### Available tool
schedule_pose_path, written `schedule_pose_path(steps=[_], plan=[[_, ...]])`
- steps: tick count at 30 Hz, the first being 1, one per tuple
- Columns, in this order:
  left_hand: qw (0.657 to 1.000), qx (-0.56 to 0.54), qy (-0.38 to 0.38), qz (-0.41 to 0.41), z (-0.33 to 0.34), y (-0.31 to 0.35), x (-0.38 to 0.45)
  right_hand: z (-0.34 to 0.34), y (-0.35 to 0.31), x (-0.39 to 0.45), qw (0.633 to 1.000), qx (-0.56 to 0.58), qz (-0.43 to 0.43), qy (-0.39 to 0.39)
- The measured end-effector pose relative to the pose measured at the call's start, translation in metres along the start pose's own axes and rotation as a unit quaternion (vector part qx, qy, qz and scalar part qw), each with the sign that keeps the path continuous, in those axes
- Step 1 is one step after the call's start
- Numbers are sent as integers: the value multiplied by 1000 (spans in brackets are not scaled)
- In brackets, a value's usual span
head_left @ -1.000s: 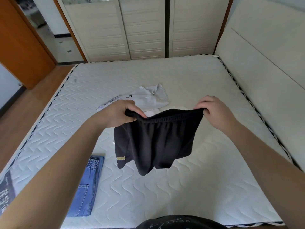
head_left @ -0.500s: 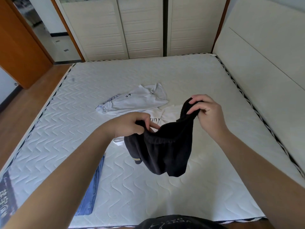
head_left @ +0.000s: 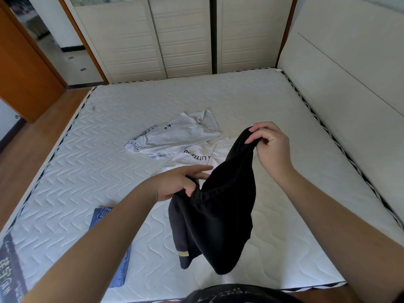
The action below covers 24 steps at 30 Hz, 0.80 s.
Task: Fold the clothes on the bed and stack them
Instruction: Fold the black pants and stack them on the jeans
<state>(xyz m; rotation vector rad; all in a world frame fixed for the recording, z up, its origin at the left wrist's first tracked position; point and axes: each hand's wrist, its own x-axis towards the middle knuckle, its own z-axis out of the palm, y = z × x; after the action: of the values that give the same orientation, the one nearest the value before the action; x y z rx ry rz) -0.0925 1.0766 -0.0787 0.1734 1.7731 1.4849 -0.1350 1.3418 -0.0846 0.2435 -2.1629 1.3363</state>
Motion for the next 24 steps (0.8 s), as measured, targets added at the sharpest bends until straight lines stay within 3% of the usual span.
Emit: schedule_pose_path(steps=[6, 10, 14, 18, 21, 24], plan=[[985, 146, -92, 16, 14, 11, -6, 18, -6, 0, 1000, 10, 17, -19], [971, 215, -101, 0, 21, 24, -11, 33, -13, -7, 997, 29, 33, -57], [964, 241, -105, 34, 25, 32, -17, 47, -18, -16, 976, 116, 148, -107], [946, 306, -61, 90, 34, 31, -20, 50, -18, -30, 881, 272, 321, -215], [908, 352, 54, 218, 38, 27, -20, 46, -16, -36, 786, 383, 416, -251], [875, 352, 177, 279, 35, 20, -21, 42, -17, -32, 691, 460, 493, -261]])
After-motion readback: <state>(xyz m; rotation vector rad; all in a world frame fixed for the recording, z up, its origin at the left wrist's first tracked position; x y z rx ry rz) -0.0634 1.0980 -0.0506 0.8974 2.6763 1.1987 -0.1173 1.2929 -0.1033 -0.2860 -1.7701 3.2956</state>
